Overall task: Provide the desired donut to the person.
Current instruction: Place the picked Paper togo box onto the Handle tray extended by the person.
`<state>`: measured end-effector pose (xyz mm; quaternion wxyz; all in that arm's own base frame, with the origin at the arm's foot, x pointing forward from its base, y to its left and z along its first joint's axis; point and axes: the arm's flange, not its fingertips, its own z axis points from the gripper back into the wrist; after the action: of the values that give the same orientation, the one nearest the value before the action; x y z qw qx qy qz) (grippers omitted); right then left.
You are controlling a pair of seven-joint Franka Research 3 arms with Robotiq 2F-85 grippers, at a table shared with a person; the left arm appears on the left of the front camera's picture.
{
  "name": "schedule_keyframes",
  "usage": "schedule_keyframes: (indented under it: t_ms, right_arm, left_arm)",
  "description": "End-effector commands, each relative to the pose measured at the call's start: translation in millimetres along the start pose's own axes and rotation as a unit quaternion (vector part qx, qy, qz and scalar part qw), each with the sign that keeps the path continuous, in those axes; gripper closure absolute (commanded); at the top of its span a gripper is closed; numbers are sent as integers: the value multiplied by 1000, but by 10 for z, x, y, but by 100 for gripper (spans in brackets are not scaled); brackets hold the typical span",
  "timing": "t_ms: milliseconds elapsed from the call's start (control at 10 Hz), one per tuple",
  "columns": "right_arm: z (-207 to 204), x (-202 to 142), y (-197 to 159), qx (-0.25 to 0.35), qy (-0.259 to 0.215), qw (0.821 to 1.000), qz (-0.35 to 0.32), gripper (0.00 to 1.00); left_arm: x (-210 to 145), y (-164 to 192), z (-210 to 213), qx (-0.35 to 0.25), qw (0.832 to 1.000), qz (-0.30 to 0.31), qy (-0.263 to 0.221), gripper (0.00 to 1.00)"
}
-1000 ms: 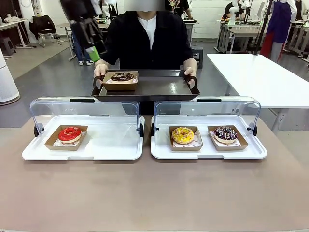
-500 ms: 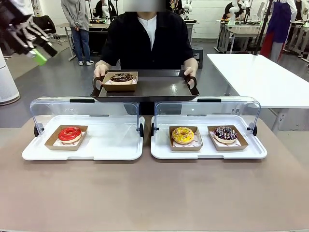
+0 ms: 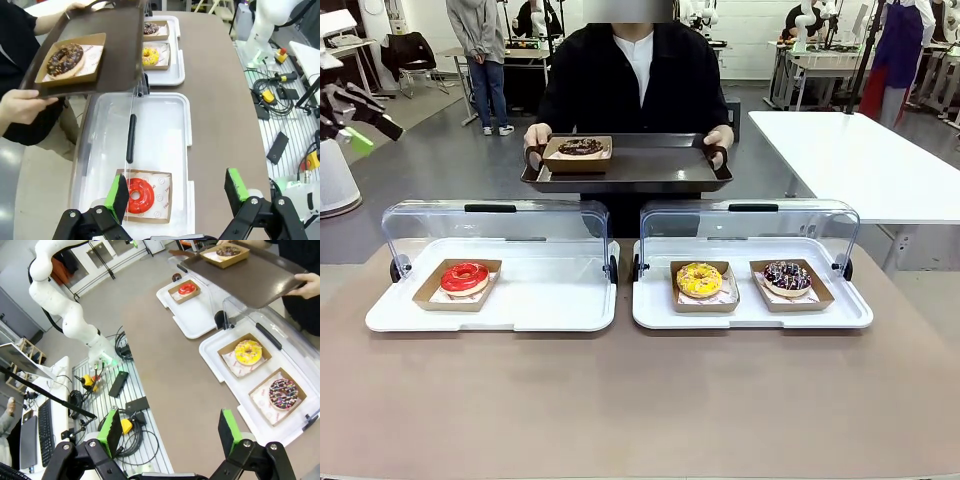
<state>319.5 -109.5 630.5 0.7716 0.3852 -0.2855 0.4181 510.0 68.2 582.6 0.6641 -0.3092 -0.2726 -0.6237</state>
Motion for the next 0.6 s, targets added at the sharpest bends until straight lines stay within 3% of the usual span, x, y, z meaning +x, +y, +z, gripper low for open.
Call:
schedule_keyframes:
  t_ms: [0,500]
  right_arm:
    - [-16,17,-6,6,-7,1000,7,0]
    - [-16,17,-6,6,-7,1000,7,0]
  left_arm:
    - [-157,20,50,-11,999,-9,-36,0]
    - [-390,-442,55,16,998,6,-52,0]
